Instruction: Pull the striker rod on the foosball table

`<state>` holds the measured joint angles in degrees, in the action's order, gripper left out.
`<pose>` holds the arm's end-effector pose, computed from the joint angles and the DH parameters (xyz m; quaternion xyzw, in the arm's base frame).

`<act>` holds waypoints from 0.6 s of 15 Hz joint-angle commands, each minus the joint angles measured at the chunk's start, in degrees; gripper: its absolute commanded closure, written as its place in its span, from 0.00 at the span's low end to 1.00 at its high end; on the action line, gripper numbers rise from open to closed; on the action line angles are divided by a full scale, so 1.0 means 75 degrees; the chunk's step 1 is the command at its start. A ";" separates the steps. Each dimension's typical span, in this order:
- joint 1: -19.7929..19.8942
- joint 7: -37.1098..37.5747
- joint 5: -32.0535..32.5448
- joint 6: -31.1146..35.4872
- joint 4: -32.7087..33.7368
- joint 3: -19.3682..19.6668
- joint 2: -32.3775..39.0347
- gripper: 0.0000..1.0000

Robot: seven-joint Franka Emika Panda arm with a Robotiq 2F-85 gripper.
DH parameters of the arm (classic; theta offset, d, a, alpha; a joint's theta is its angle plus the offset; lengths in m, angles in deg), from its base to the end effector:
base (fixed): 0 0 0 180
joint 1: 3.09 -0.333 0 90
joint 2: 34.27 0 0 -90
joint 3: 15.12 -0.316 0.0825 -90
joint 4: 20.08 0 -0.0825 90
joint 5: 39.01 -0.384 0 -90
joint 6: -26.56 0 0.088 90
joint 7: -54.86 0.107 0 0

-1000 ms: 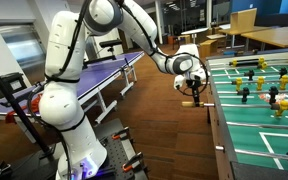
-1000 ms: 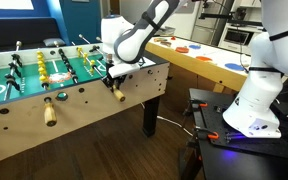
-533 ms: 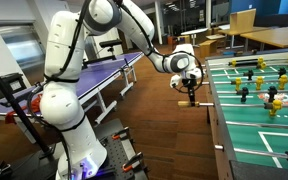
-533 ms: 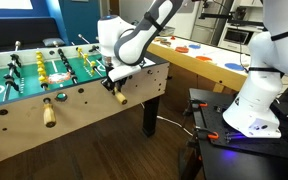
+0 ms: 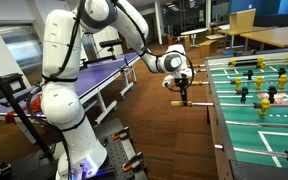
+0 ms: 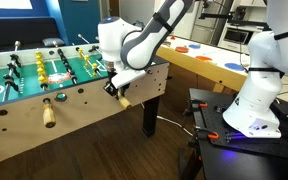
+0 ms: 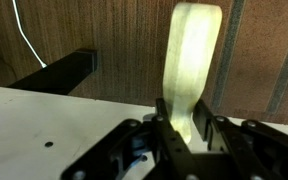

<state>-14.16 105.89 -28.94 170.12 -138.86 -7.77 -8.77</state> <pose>0.5873 0.0401 0.2129 0.9412 -0.3284 0.0310 0.0732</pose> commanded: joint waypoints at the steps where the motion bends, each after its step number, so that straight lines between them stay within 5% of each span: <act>1: -0.0384 0.0114 -0.0162 0.0776 -0.0457 -0.0588 -0.0021 0.92; 9: -0.0545 0.0574 0.0014 0.1258 -0.1367 -0.1008 -0.0449 0.92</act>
<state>-15.53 110.65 -27.77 172.06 -146.87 -11.15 -13.81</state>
